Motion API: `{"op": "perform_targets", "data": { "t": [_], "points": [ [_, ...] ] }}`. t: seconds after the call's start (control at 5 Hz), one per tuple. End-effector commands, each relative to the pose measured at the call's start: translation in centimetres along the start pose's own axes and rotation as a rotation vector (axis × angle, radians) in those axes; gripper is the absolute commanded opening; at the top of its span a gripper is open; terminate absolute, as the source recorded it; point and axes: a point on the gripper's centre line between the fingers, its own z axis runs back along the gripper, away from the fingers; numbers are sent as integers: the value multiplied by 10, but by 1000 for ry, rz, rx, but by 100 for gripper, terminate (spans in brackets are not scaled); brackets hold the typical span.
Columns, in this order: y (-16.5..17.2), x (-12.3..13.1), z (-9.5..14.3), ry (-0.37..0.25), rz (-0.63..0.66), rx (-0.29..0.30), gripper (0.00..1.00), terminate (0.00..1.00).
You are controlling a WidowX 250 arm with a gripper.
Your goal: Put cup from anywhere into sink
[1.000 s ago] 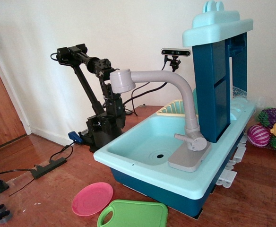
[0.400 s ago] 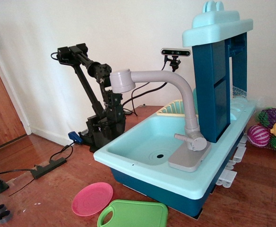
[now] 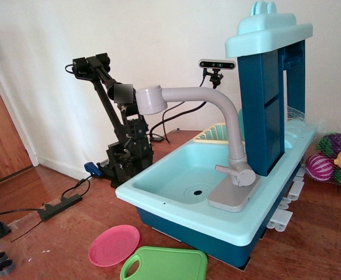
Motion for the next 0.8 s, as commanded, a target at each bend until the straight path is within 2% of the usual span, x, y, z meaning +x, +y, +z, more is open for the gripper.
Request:
{"op": "perform_targets", "data": {
  "t": [0.0, 0.2, 0.6],
  "points": [
    [-7, -3, -14, -34, 33, -4, 100, 0],
    [-8, -1, -22, -95, 91, -22, 100, 0],
    [-5, 24, -2, -150, 119, -7, 100, 0]
  ]
}}
